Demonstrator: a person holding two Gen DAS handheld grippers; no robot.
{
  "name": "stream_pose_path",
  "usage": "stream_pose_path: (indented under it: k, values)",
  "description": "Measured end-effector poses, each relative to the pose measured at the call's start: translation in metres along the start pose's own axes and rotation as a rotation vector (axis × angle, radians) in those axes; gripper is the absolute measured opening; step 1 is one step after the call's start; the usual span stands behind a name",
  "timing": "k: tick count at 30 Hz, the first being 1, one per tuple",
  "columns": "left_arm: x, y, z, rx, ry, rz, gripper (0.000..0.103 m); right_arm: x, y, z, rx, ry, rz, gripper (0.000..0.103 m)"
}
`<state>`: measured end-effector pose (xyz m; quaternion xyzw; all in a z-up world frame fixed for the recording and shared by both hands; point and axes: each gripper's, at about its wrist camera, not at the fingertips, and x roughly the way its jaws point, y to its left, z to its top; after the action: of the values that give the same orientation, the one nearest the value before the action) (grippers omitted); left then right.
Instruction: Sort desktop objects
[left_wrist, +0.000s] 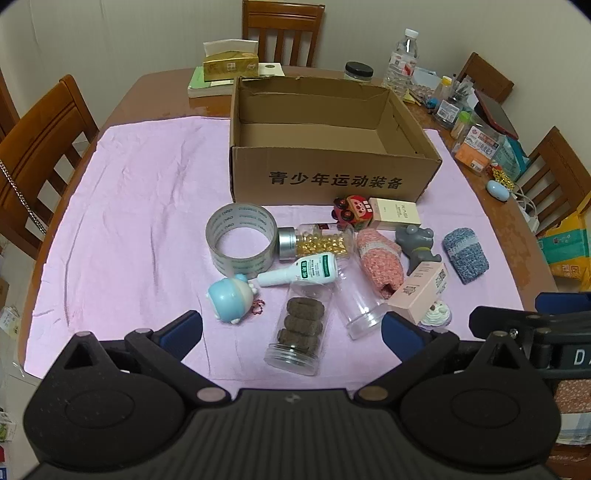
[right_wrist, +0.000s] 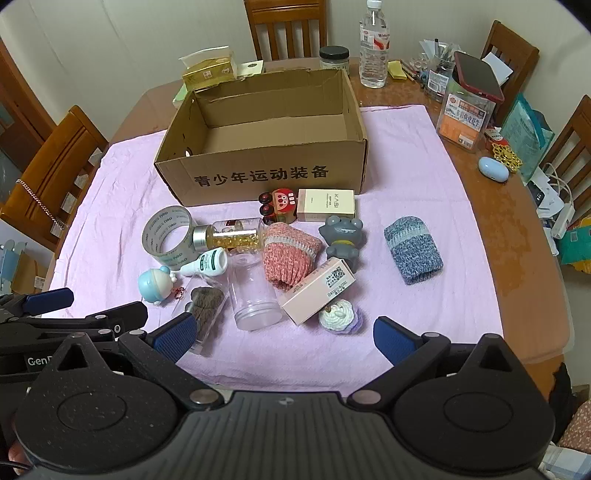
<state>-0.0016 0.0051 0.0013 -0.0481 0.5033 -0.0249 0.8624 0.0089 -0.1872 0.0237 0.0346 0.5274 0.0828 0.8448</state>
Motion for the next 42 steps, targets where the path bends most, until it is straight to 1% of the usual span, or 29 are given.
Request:
stream_pose_path:
  k: [2,11,21,24,32,42]
  values:
    - [-0.0004,0.0001,-0.0005,-0.002,-0.003,-0.008,0.102,-0.0003,-0.0007,-0.0008,0.0,-0.001,0.0,0.103]
    - [-0.0036,-0.004,-0.0013,0.023,-0.034,0.006,0.102,-0.0008,-0.0002,-0.0007,-0.006,-0.002,-0.003,0.103]
    - [-0.0017,-0.0002,-0.0023,0.005,-0.033,0.002,0.102,0.0,-0.0022,-0.0006,-0.017,-0.007,0.0,0.103]
    - [-0.0005,-0.0008,-0.0044,0.011,-0.025,-0.003,0.102,0.0007,-0.0034,-0.0015,-0.021,-0.008,0.0,0.103]
    - [-0.0015,-0.0037,-0.0064,0.035,-0.043,0.0,0.102,0.0,-0.0044,-0.0022,-0.038,-0.023,-0.006,0.103]
    - [0.0006,-0.0075,-0.008,0.063,-0.056,0.019,0.102,0.0028,-0.0037,-0.0022,-0.076,-0.045,-0.003,0.103]
